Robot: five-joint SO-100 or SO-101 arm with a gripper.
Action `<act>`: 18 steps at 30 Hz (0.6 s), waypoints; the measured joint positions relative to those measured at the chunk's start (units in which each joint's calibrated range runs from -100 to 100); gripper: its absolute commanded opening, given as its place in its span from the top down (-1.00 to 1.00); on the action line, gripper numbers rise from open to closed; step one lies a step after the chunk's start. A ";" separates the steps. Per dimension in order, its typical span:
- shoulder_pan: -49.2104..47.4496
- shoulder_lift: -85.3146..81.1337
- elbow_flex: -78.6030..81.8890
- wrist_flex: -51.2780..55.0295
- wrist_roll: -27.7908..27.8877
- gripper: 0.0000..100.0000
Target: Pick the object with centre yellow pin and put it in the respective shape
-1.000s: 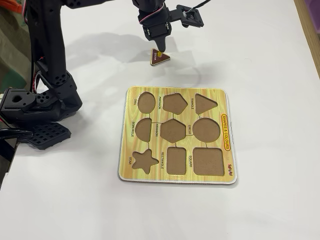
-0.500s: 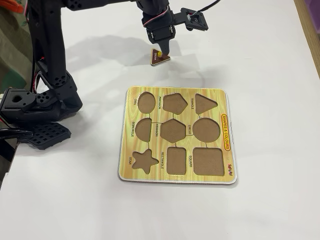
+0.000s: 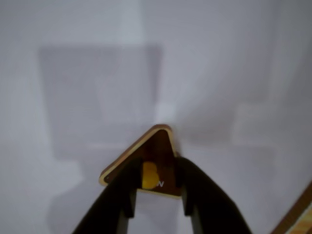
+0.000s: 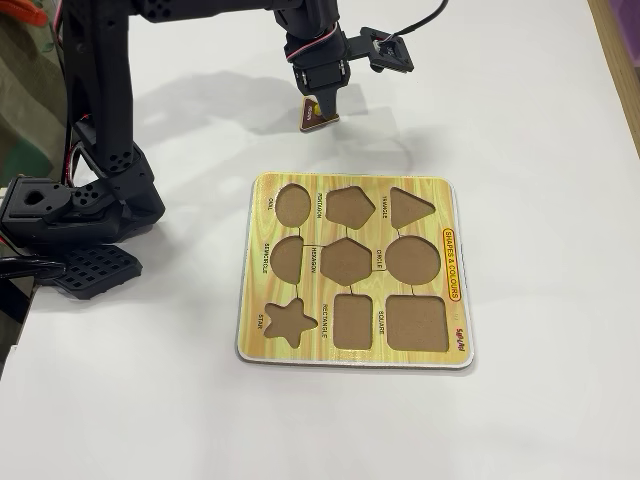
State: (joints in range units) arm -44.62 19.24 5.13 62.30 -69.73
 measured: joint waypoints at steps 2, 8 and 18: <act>0.00 0.00 0.00 0.00 0.00 0.83; 0.00 0.00 0.00 0.00 0.00 0.83; -0.75 -2.32 5.58 0.00 0.00 0.83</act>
State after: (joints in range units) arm -45.37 16.92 10.70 62.30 -69.73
